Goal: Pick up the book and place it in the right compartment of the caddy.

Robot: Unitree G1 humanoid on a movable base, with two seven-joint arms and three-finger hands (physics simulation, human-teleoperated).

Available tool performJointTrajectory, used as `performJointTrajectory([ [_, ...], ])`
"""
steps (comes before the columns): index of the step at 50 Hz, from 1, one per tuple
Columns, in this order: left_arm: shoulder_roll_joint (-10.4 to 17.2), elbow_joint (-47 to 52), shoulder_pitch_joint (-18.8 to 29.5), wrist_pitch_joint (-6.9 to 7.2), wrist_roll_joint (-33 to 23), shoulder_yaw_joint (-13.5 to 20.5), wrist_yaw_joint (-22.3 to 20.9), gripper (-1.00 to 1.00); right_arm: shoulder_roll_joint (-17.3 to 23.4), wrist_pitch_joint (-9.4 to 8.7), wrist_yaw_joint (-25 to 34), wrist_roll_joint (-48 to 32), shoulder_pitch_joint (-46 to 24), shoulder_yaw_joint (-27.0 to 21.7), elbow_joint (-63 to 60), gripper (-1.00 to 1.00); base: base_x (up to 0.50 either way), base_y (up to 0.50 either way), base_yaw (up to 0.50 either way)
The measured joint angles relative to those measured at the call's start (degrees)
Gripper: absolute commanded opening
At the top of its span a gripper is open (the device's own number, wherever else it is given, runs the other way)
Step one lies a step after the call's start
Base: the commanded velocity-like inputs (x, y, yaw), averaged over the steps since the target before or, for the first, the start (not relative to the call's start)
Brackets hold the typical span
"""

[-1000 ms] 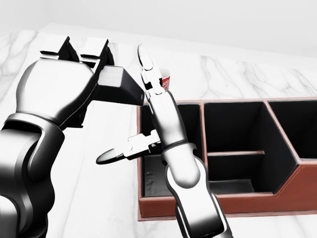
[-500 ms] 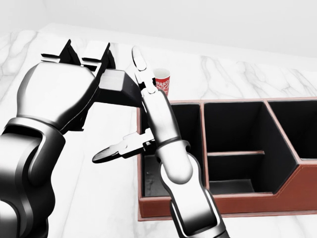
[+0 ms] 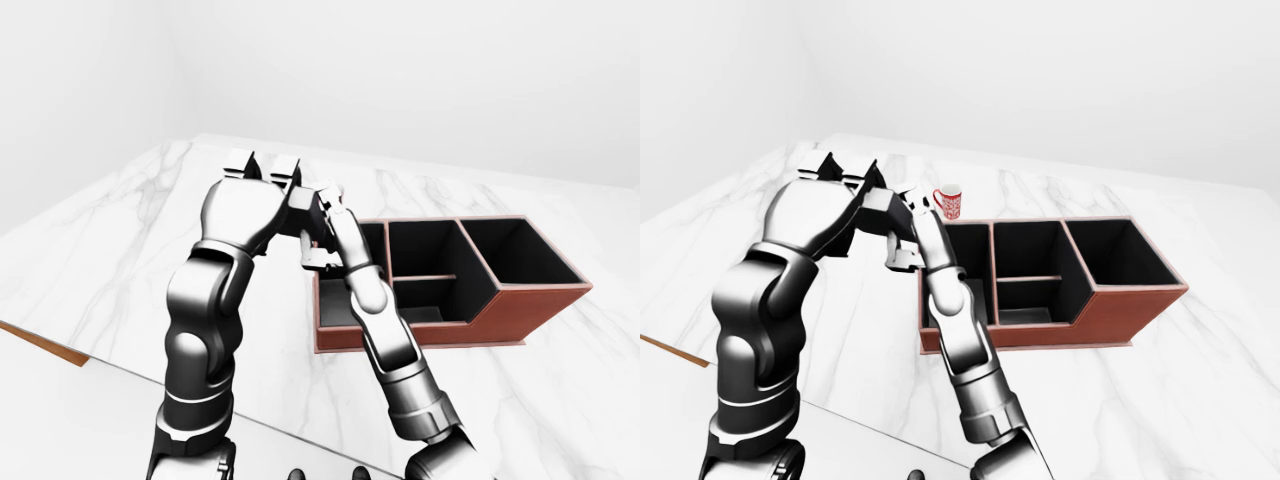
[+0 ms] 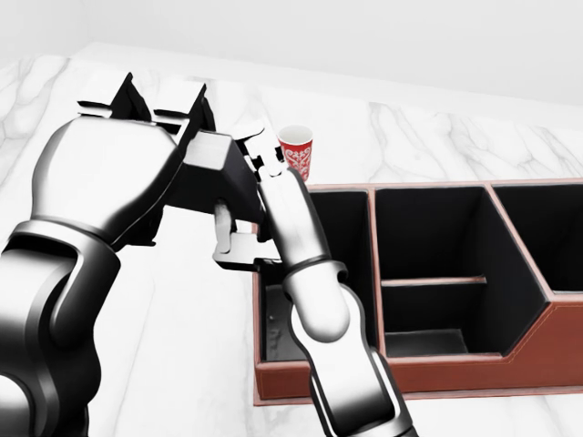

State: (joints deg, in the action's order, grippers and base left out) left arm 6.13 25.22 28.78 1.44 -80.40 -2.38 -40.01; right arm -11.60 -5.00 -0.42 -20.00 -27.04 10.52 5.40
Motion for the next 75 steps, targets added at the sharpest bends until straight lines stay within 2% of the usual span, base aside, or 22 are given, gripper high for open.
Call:
performJointTrajectory([
  [7, 0.06, -0.01, -0.07, 0.49, 0.69, 0.09, 0.0, -1.0, -0.16, 0.0, -0.11, 0.27, 0.16, 0.11, 0.06, -1.0, 0.0, 0.0, 0.0],
  [8, 0.04, -0.04, -0.05, 0.51, 0.65, 0.08, 0.0, 0.87, -0.17, 0.0, -0.13, 0.32, 0.17, 0.1, 0.07, -1.0, 0.0, 0.0, 0.0],
  [9, 0.02, 0.04, 0.05, 0.46, 0.48, 0.12, 0.01, 1.0, -0.16, 0.0, -0.06, 0.15, 0.2, 0.08, 0.18, -1.0, 0.0, 0.0, 0.0],
  [21, -0.1, 0.19, -0.28, -0.66, -2.23, 0.26, 0.01, 1.0, -0.26, 0.0, 2.05, -0.52, 0.74, 0.94, 1.07, -1.0, 0.0, 0.0, 0.0],
  [44, 0.25, 0.88, -2.18, -2.57, -3.97, 0.75, 0.01, 1.0, -0.46, 0.0, 3.02, -1.46, 0.7, 1.41, 0.87, -1.0, 0.0, 0.0, 0.0],
  [66, 0.96, 1.67, -0.98, -2.14, -4.5, 1.58, 0.01, 1.0, -0.54, 0.0, 3.03, -1.71, 0.9, 1.52, 1.52, -1.0, 0.0, 0.0, 0.0],
  [75, 1.57, 2.51, 0.54, -1.43, -4.08, 2.24, 0.01, 1.0, -0.59, 0.0, 3.13, -1.81, 0.83, 1.53, 1.42, -1.0, 0.0, 0.0, 0.0],
])
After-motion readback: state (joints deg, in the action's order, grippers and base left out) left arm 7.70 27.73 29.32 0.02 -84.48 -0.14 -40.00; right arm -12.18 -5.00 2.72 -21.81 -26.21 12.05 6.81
